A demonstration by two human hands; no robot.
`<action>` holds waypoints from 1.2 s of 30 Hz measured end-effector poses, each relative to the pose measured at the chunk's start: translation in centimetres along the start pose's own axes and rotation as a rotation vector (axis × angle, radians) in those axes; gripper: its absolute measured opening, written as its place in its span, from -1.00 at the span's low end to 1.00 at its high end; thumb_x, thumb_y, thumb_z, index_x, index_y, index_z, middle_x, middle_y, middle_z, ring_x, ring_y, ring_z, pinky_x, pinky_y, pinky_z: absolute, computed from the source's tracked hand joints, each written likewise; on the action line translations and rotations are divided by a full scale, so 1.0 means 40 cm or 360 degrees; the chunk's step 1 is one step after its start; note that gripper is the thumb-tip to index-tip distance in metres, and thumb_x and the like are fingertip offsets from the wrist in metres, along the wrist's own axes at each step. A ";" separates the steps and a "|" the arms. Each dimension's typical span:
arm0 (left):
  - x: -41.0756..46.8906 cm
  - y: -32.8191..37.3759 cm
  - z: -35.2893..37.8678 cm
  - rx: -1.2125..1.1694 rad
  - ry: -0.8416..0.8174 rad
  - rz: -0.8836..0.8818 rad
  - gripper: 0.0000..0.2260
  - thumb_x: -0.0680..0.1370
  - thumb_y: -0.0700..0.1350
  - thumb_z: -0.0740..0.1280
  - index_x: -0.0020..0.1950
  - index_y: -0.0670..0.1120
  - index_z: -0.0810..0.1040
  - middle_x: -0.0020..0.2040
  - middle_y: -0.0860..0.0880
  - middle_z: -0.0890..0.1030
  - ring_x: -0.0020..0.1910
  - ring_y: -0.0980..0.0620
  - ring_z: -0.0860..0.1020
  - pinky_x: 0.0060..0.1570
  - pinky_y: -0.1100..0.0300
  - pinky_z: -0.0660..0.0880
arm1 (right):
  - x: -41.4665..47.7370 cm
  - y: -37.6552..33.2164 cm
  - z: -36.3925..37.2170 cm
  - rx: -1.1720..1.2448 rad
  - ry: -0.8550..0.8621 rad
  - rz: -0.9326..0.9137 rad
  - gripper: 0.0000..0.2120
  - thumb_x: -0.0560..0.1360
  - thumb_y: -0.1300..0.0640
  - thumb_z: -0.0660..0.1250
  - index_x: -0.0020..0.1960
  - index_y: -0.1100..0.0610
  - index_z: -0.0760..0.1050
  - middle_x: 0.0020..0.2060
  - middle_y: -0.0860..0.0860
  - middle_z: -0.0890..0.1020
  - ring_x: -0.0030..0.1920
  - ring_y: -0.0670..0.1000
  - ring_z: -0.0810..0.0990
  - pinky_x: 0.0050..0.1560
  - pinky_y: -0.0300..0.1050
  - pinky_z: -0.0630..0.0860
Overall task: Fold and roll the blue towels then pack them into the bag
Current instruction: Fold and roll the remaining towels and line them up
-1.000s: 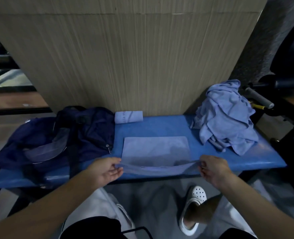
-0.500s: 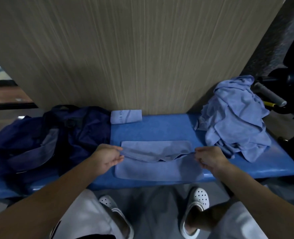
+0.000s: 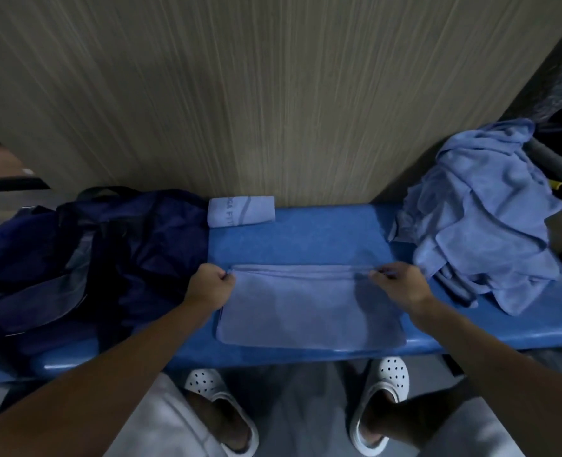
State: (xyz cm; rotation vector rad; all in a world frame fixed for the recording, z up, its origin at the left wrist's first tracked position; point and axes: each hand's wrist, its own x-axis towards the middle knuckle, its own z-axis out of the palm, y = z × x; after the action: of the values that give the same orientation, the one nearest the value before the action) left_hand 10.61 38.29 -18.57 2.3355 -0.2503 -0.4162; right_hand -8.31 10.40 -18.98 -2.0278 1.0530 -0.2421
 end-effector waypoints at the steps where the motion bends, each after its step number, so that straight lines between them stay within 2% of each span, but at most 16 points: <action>1: 0.000 0.000 0.005 0.0044 0.0017 0.0014 -0.55 0.58 -0.19 0.30 -0.48 -0.12 0.23 -0.50 -0.07 0.29 -0.47 -0.03 0.34 -0.38 0.16 0.25 | -0.001 0.006 0.000 -0.0052 -0.0039 -0.0046 -0.85 0.47 0.26 0.40 -0.26 0.19 0.52 -0.45 -0.03 0.48 -0.38 -0.06 0.43 -0.44 -0.33 0.35; 4: -0.001 -0.001 0.005 0.0133 0.0036 0.0058 -0.56 0.58 -0.19 0.29 -0.47 -0.15 0.23 -0.50 -0.08 0.32 -0.44 -0.06 0.37 -0.35 0.14 0.27 | -0.005 0.022 -0.006 -0.0296 -0.0037 -0.0152 -0.67 0.46 0.28 0.39 -0.43 0.12 0.38 -0.48 0.02 0.41 -0.33 0.02 0.40 -0.44 -0.20 0.23; 6: -0.001 -0.005 0.000 0.0184 0.0055 0.0097 -0.57 0.58 -0.21 0.28 -0.46 -0.14 0.21 -0.49 -0.08 0.31 -0.43 -0.06 0.37 -0.33 0.13 0.29 | -0.004 0.026 -0.011 -0.0267 0.0038 -0.0141 -0.65 0.47 0.22 0.41 -0.42 0.08 0.35 -0.47 0.01 0.42 -0.31 0.06 0.43 -0.37 -0.09 0.20; 9: 0.002 -0.015 -0.005 0.0248 0.0034 0.0146 -0.61 0.56 -0.23 0.27 -0.44 -0.16 0.23 -0.46 -0.13 0.35 -0.40 -0.10 0.40 -0.31 0.09 0.33 | -0.003 0.038 -0.007 -0.0358 0.0067 -0.0184 -0.76 0.46 0.11 0.42 -0.30 0.01 0.41 -0.34 -0.03 0.51 -0.19 0.10 0.55 -0.22 -0.11 0.33; 13: -0.002 -0.019 -0.001 0.0255 0.0024 0.0240 -0.64 0.53 -0.24 0.31 -0.44 -0.14 0.28 -0.45 -0.10 0.39 -0.39 -0.07 0.43 -0.30 0.14 0.36 | -0.013 0.065 -0.010 -0.0398 0.0139 -0.0178 -0.75 0.44 0.12 0.40 -0.35 -0.02 0.41 -0.31 0.04 0.58 -0.20 0.18 0.56 -0.18 0.02 0.47; 16: -0.002 -0.021 -0.001 0.0256 0.0024 0.0272 -0.70 0.52 -0.25 0.33 -0.39 -0.12 0.37 -0.42 -0.05 0.47 -0.33 -0.08 0.50 -0.30 0.19 0.37 | -0.018 0.054 -0.014 -0.0398 0.0210 -0.0270 -0.72 0.46 0.12 0.38 -0.35 -0.06 0.36 -0.27 0.03 0.55 -0.19 0.17 0.54 -0.15 0.08 0.48; 20: -0.006 -0.024 0.003 0.0266 0.0020 0.0290 -0.84 0.51 -0.23 0.34 -0.27 -0.21 0.51 -0.40 -0.06 0.53 -0.32 -0.06 0.55 -0.31 0.17 0.41 | -0.021 0.034 -0.007 -0.0612 0.0162 -0.0384 -0.75 0.43 0.11 0.40 -0.32 -0.02 0.36 -0.25 0.00 0.50 -0.18 0.12 0.48 -0.16 -0.02 0.35; 22: -0.006 -0.024 0.004 0.0272 0.0021 0.0320 -0.86 0.50 -0.23 0.36 -0.24 -0.25 0.52 -0.38 -0.10 0.55 -0.32 -0.07 0.56 -0.30 0.12 0.47 | -0.021 0.037 -0.002 -0.0701 0.0131 -0.0337 -0.80 0.42 0.15 0.38 -0.32 -0.01 0.42 -0.22 0.01 0.56 -0.11 0.14 0.53 -0.13 -0.05 0.32; 25: -0.004 -0.026 0.000 0.0259 0.0047 0.0337 -0.87 0.51 -0.24 0.34 -0.22 -0.25 0.52 -0.34 -0.15 0.58 -0.30 -0.10 0.57 -0.25 0.03 0.53 | -0.021 0.045 0.005 -0.0747 0.0198 -0.0382 -0.90 0.46 0.18 0.34 -0.23 0.07 0.52 -0.22 0.04 0.63 -0.09 0.16 0.58 -0.11 -0.04 0.30; 28: -0.005 -0.027 -0.001 0.0257 0.0062 0.0327 -0.88 0.52 -0.22 0.34 -0.20 -0.23 0.53 -0.32 -0.15 0.60 -0.28 -0.11 0.58 -0.23 0.03 0.54 | -0.017 0.046 0.009 -0.0922 0.0191 -0.0523 -0.94 0.50 0.16 0.30 -0.15 0.11 0.49 -0.23 0.06 0.62 -0.11 0.15 0.57 -0.10 -0.02 0.27; 32: -0.005 -0.026 -0.004 0.0283 0.0068 0.0343 -0.86 0.54 -0.21 0.33 -0.21 -0.21 0.53 -0.33 -0.13 0.59 -0.29 -0.08 0.57 -0.23 0.06 0.52 | 0.000 0.055 0.005 -0.0961 0.0265 -0.0696 -0.91 0.46 0.29 0.32 -0.07 0.20 0.60 -0.19 0.17 0.60 -0.15 0.25 0.55 -0.11 0.07 0.44; 34: -0.003 -0.028 -0.006 0.0294 0.0061 0.0327 -0.86 0.54 -0.21 0.31 -0.21 -0.21 0.52 -0.33 -0.14 0.59 -0.30 -0.08 0.58 -0.23 0.04 0.53 | 0.005 0.052 0.005 -0.0957 0.0330 -0.0698 -0.88 0.47 0.32 0.32 -0.03 0.22 0.60 -0.14 0.17 0.58 -0.10 0.26 0.51 -0.06 0.09 0.40; 36: -0.001 -0.029 -0.007 0.0300 0.0055 0.0314 -0.87 0.54 -0.21 0.31 -0.21 -0.20 0.52 -0.33 -0.13 0.59 -0.31 -0.07 0.58 -0.23 0.04 0.54 | 0.008 0.041 0.009 -0.0948 0.0324 -0.0616 -0.90 0.53 0.25 0.28 -0.04 0.20 0.57 -0.07 0.15 0.53 -0.01 0.22 0.46 0.00 0.05 0.29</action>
State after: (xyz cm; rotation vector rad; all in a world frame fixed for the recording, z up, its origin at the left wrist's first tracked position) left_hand 10.73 39.32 -19.19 2.4694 -0.5184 -0.2642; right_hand -8.93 9.87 -20.50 -2.7972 0.9119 -0.3741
